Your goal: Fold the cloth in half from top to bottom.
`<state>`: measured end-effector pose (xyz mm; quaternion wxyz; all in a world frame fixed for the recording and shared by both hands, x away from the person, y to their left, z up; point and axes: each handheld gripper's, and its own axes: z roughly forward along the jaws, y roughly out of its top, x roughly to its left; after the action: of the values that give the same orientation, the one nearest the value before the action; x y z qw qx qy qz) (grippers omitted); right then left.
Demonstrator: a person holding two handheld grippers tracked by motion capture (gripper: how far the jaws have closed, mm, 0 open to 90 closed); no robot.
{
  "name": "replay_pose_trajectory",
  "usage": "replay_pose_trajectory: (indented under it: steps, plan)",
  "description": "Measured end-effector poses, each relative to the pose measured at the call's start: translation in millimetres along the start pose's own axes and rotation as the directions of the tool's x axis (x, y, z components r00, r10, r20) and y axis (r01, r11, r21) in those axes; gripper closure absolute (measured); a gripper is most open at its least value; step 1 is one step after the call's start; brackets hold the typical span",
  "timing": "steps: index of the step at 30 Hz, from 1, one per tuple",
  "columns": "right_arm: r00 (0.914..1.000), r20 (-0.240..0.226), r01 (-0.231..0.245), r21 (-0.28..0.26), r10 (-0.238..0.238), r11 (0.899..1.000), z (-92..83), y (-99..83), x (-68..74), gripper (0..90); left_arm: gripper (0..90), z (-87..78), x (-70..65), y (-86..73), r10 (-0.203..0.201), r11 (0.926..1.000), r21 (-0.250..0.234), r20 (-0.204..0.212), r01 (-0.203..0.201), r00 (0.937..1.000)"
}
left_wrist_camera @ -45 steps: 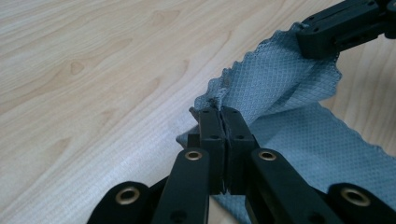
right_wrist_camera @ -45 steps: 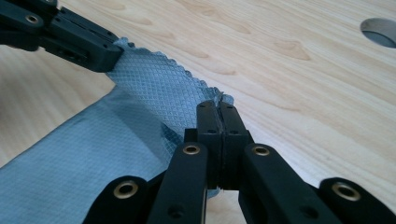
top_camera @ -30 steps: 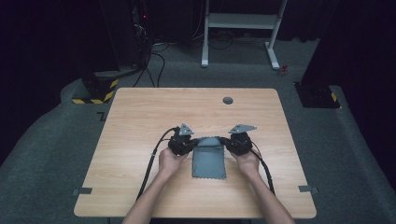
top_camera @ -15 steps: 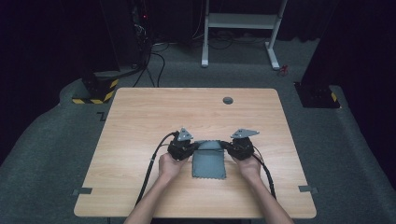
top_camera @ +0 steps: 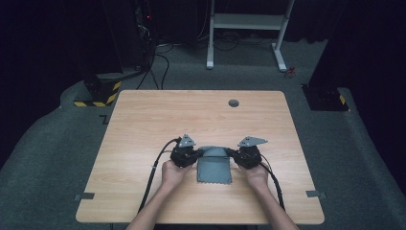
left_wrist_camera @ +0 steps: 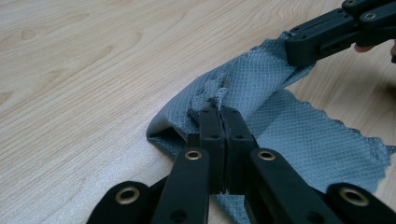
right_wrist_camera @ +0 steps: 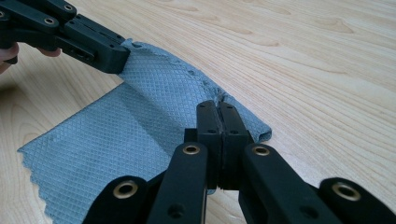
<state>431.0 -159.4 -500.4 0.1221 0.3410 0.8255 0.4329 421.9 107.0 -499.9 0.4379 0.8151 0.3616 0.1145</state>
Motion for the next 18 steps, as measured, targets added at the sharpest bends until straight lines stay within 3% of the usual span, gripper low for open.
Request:
replay_pose_trajectory:
  steps: [8,18]
  plan:
    - [0.9998,-0.022,0.002,-0.017,-0.002,1.0,-8.0,-7.7,5.7,89.7,88.7,-6.0,-6.9,-11.2,-0.002,0.9999,-0.017,0.027,0.002,0.9996]
    - [0.9992,-0.014,0.036,-0.016,-0.036,0.999,-12.1,-14.9,16.6,89.7,88.7,-9.4,-15.3,-19.1,0.033,0.9993,-0.02,0.006,-0.033,0.9994]
